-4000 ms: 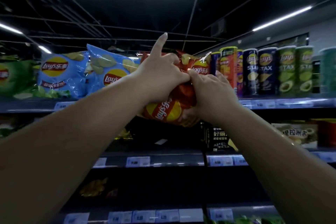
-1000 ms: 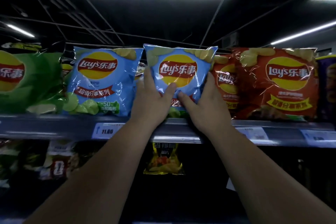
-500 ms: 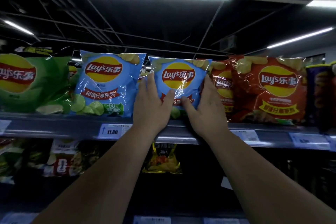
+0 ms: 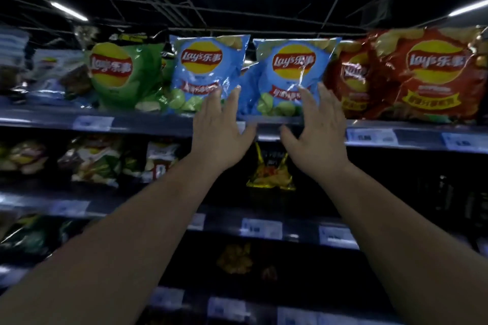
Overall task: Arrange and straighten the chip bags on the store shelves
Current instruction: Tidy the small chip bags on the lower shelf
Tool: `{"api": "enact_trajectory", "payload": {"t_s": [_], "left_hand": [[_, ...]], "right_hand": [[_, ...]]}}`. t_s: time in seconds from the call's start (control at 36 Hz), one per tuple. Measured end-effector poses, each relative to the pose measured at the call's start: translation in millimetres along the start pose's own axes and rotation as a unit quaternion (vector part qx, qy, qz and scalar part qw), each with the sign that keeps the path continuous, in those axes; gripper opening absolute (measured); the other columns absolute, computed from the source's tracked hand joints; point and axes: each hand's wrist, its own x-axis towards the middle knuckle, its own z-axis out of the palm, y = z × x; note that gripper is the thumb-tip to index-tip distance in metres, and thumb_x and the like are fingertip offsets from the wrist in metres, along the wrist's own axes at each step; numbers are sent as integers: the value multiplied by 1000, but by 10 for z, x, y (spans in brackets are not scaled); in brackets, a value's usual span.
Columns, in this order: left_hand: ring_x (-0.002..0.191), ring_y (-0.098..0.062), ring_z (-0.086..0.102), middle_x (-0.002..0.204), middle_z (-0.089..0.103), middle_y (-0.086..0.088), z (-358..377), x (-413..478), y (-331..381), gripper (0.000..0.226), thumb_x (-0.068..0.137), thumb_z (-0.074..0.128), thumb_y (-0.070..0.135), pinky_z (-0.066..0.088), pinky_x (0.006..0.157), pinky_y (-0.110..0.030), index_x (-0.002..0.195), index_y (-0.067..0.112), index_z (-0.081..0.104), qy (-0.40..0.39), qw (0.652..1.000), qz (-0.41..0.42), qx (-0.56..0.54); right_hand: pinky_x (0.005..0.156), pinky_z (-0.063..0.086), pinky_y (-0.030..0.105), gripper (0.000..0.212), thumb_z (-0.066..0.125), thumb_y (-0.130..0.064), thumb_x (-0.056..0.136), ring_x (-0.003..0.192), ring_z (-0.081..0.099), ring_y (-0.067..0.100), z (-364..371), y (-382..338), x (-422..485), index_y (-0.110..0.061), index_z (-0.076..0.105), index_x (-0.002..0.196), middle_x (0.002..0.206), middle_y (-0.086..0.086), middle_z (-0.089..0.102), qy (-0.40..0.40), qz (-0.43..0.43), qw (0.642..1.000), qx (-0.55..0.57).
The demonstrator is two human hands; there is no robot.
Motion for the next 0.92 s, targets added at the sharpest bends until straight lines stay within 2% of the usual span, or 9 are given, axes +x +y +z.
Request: {"api": "enact_trajectory", "payload": {"t_s": [0.14,0.22,0.31,0.44,0.53,0.67,0.81,0.92], "left_hand": [[141,-39,31,154,34,-22,-433,-522,-69,82,86,39,62,29,114,-48,153,16,33,5,998,-32,57],[137,-40,38,150,40,-25,-629,-842,-107,79,85,42,59,34,112,-47,151,15,39,7,998,-42,50],[143,-35,31,156,34,-17,-796,-1193,-246,75,88,38,60,31,115,-46,153,22,35,-25,997,-68,39],[149,-20,15,163,19,-2,-1322,-1629,-665,72,95,49,55,21,120,-42,157,32,19,-85,989,-120,25],[150,-16,12,164,13,8,-1766,-1822,-1028,72,96,45,60,23,120,-46,156,37,13,-97,982,-159,30],[147,-15,22,161,22,11,-2698,-2109,-1804,67,98,41,60,28,117,-39,157,35,21,-103,971,-214,22],[144,-14,28,160,25,11,-3721,-2487,-2856,63,98,44,59,33,112,-37,154,40,24,-102,957,-268,39],[143,-13,32,159,30,10,-4382,-2797,-3631,62,96,50,55,34,108,-32,153,39,28,-87,941,-320,71]], "right_hand": [[125,10,49,76,60,-45,94,155,5,30,-143,-484,-293,-27,24,159,169,9,10,-53,25,998,39],[124,15,47,78,61,-47,89,154,12,31,-149,-841,-516,-26,30,157,167,9,16,-86,22,993,82],[121,21,45,76,68,-42,87,151,18,30,-96,-1182,-829,-25,37,154,166,10,20,-120,25,984,130],[123,22,43,77,65,-45,92,154,8,21,22,-1781,-1215,-34,26,157,168,-2,8,-218,34,963,156],[122,23,44,76,63,-46,94,153,9,22,112,-2260,-1294,-33,25,157,168,0,10,-244,14,955,167],[120,29,44,74,59,-49,96,152,16,24,430,-3284,-1344,-32,22,158,167,-4,14,-287,-17,942,175],[119,28,37,72,54,-51,99,153,14,18,929,-4560,-1500,-33,18,159,167,-10,12,-335,-20,921,198],[110,38,34,68,55,-50,99,144,30,17,1408,-5494,-1703,-33,25,157,162,-11,20,-363,-4,895,258]]}}
